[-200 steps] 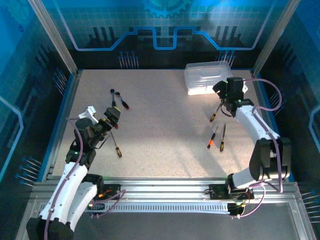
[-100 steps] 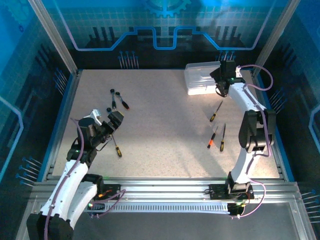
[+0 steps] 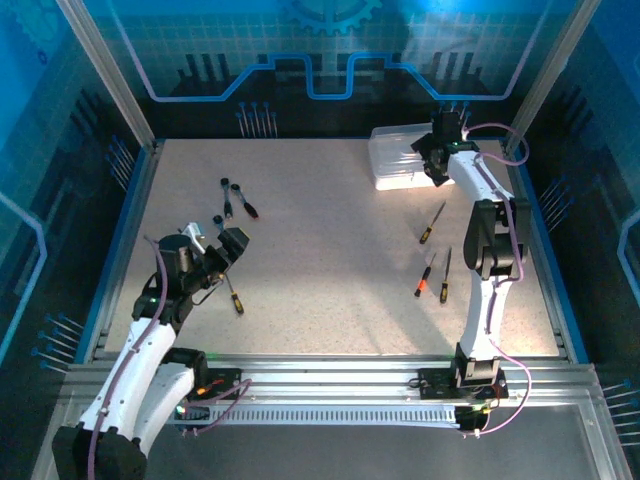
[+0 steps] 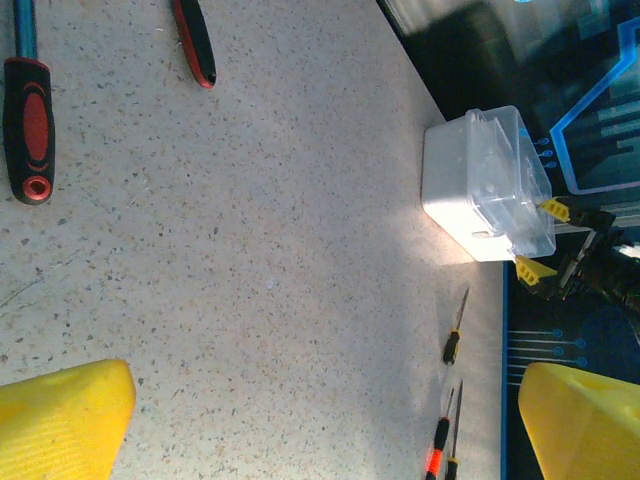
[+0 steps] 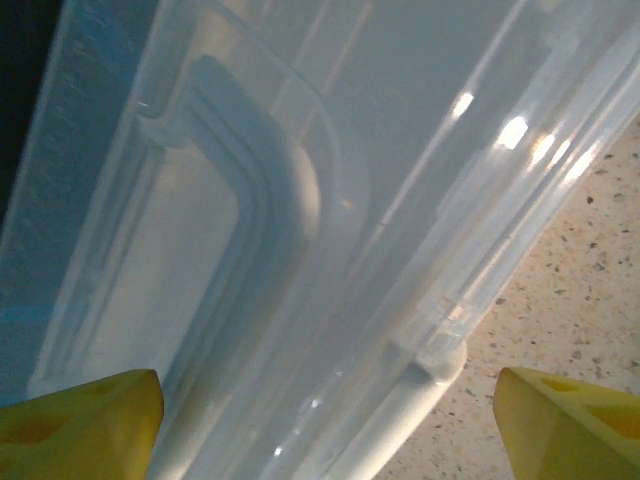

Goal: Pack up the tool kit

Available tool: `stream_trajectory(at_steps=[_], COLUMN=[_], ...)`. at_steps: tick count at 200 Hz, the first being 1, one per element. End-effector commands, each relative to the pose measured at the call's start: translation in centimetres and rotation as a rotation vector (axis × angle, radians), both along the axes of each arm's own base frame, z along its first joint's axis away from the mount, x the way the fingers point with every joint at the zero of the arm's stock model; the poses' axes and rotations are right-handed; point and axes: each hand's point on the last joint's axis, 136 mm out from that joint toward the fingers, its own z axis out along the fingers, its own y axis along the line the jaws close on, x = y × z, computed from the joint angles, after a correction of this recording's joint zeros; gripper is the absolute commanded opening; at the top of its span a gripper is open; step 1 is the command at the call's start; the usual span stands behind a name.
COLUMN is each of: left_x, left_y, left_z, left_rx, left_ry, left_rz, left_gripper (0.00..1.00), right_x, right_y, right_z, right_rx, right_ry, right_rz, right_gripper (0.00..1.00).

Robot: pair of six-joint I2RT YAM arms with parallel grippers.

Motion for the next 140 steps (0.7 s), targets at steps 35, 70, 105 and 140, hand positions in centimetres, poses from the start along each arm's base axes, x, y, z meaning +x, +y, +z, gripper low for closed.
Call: stream_trajectory(at_steps=[35,70,105,140], left_x=[0.0,-0.1,0.0,-0.1], left_y=[0.1,0.3,0.1,0.2], left_z=[1.5,1.7,1.8,1.2], left_rx=[0.033,0.047,0.042,0.04], left_ry=[-0.027,-0.027,-0.024,-0.003], left_rz=[-0.016,-0.013,-0.018,-0.011], left_gripper=[0.99,0.99,0.99,0.99], right_x=[-0.3,-0.4,0.3,0.4], right_y=[0.1,0.2,0.1,-0.3], right_z=[-2.9,-4.4,-3.6,-2.4], right_rx=[0.018,0.074,0.156,0.185], right_ry=[0.06,0.068,0.04,0.036], right_rz=[0.104,0.15,0.102,-0.016], right_gripper=[0.83,0.85,0.86,0.92])
